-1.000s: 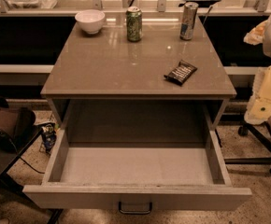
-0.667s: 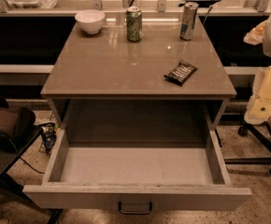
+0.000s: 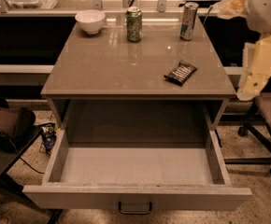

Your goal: Place rxbar chocolate into top drawer

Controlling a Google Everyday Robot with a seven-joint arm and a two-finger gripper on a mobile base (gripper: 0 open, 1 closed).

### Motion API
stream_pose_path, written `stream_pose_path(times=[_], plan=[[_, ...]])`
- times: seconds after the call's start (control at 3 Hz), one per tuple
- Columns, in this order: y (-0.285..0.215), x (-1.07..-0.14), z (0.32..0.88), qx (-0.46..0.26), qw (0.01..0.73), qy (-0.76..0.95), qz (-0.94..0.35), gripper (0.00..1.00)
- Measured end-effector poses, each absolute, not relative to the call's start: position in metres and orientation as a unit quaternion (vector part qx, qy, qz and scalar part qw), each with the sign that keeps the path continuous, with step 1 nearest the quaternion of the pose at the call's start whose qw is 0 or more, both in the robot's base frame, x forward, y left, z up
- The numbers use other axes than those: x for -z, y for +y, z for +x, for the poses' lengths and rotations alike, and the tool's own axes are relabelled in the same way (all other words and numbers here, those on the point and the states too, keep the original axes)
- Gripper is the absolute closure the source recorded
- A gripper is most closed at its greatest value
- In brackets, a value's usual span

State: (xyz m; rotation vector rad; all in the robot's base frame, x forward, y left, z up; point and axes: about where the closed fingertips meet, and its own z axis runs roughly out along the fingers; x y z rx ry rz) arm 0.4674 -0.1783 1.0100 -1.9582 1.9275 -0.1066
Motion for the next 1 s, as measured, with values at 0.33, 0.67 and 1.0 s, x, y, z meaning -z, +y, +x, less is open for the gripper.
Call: stream_pose_path(times=[0.33,0.67,1.0], plan=[[-0.150,-1.012,0.499,0.056,0.171,0.615,-0.767,0.00],[-0.127,-0.998,0.538,0.080,0.133,0.545,-0.824,0.00],[-0.120,-0.998,0.547,0.091,0.139,0.530,-0.832,0.00]])
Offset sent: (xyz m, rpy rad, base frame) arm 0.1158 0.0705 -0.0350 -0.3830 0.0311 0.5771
